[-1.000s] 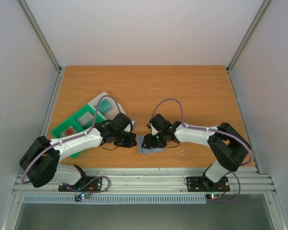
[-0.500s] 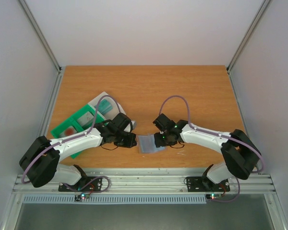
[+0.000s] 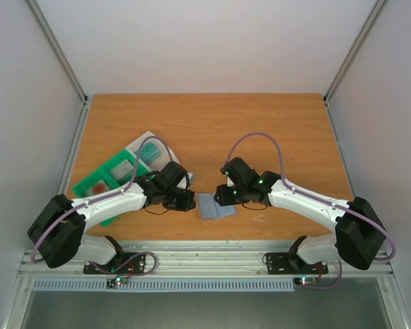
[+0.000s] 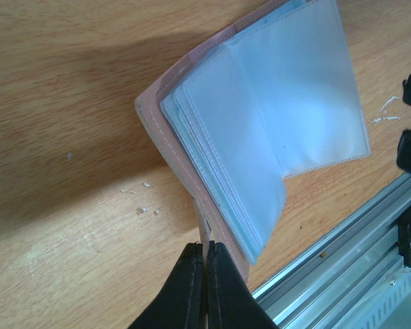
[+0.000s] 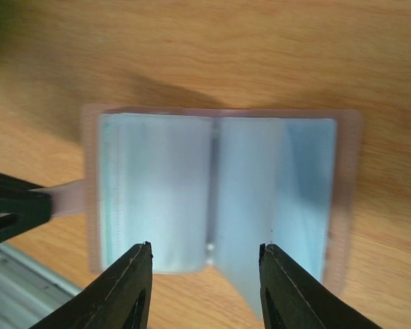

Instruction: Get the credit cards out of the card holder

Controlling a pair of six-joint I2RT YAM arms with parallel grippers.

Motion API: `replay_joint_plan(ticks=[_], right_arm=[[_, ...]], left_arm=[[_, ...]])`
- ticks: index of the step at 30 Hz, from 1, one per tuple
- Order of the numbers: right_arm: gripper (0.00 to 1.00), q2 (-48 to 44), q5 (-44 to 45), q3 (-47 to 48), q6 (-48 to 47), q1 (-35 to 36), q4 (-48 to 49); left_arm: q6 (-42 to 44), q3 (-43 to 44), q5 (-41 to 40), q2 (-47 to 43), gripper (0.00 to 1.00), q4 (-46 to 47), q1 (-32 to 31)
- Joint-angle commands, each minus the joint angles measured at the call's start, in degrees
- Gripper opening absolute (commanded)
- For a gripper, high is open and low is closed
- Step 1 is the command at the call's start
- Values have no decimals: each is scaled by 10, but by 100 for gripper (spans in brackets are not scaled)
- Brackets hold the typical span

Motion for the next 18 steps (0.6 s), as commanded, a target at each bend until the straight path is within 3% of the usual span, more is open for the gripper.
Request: replay_joint_plan(ticks=[1,7,18], right_arm=[[43,17,-69,-6,2,1,64],[58,83,-96,-3,1,2,98],[65,139,-132,-9,7,1,129]], left_arm=[[7,9,7,2,0,31,3],[7,6,7,3,0,28,3],[2,0,9,-1,0,36,3]])
